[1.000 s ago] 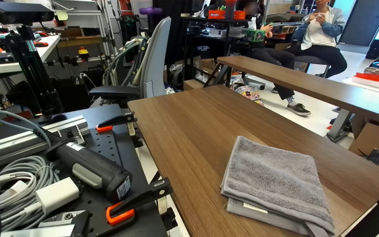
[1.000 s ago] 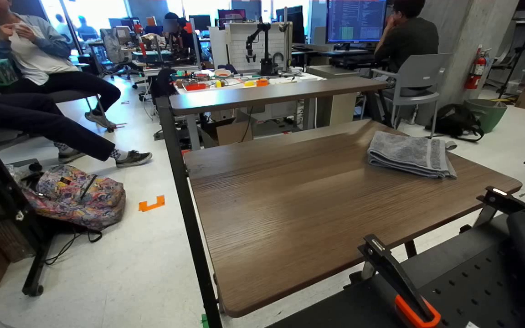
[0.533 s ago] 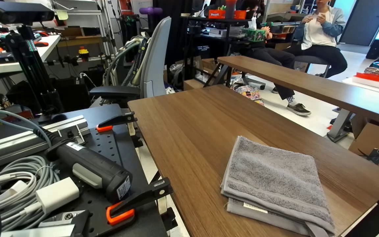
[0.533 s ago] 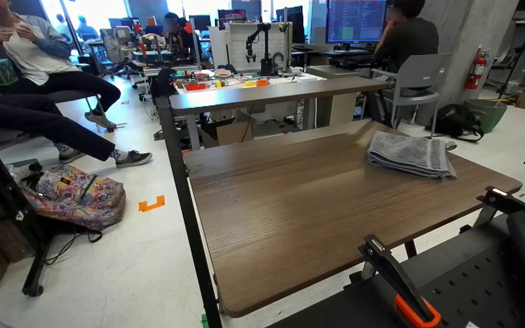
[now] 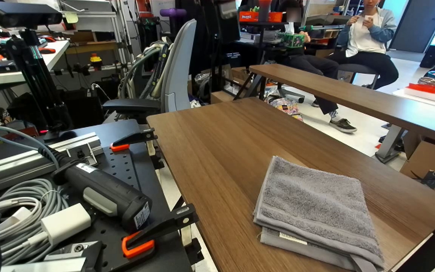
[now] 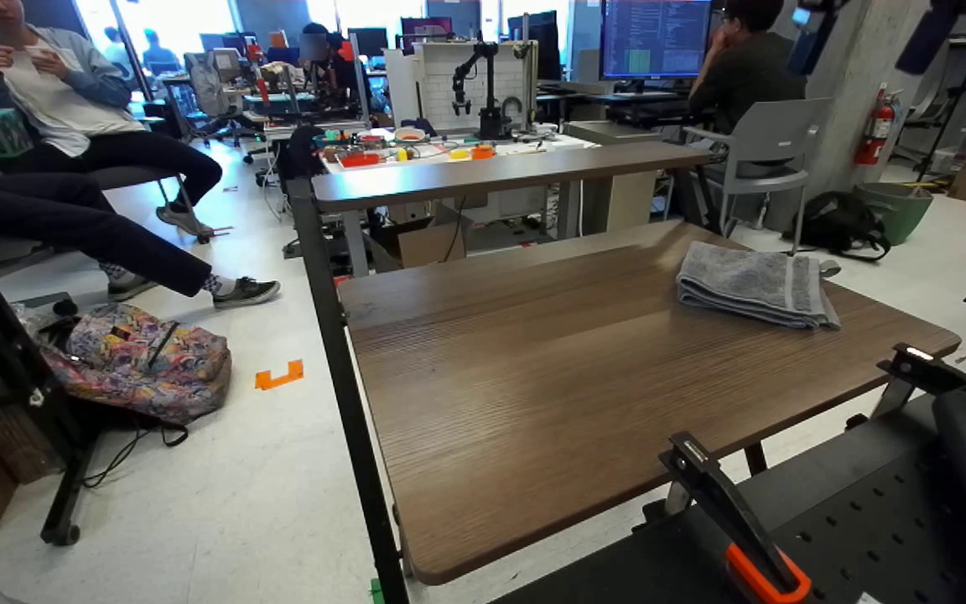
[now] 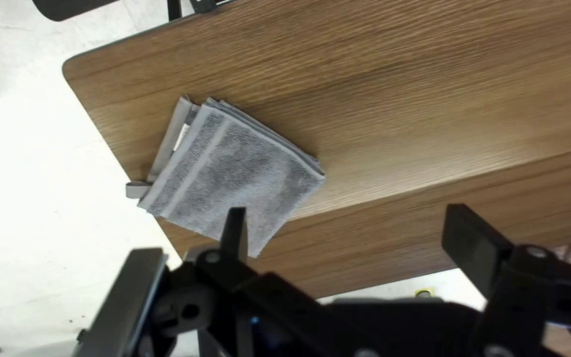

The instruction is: Move the towel to the left

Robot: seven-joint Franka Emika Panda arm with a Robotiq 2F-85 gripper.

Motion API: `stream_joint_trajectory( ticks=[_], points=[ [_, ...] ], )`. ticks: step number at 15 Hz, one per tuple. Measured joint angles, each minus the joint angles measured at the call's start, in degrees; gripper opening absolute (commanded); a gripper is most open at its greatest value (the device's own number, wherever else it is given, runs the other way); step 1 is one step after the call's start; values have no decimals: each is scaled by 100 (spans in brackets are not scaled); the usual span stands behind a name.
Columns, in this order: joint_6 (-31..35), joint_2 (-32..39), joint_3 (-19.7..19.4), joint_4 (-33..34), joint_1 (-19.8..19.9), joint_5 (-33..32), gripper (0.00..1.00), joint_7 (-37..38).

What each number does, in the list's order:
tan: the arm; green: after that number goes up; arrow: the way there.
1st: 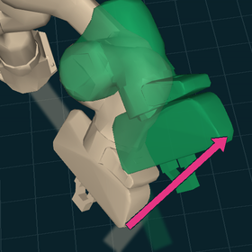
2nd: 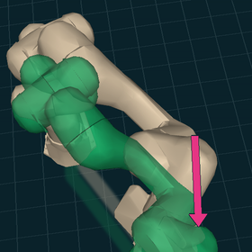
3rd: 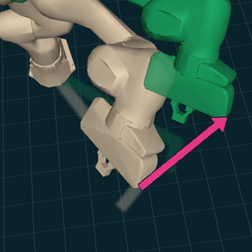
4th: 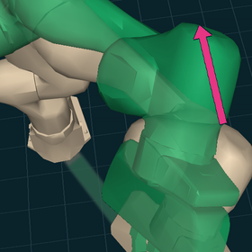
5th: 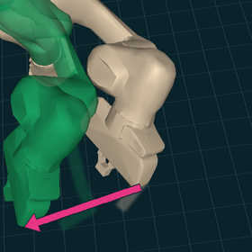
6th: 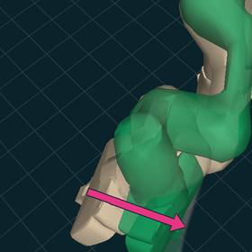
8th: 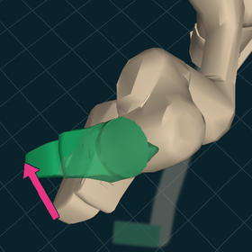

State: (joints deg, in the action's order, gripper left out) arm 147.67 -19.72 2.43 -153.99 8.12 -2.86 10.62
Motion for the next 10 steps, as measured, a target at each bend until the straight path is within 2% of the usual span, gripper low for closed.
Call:
stream_joint_trajectory(
  ticks=[5,10],
  points=[
    [712,1415,-445,437,422,-179,100,43],
    [1026,2767,-850,1195,394,-253,100,361]
  ],
)
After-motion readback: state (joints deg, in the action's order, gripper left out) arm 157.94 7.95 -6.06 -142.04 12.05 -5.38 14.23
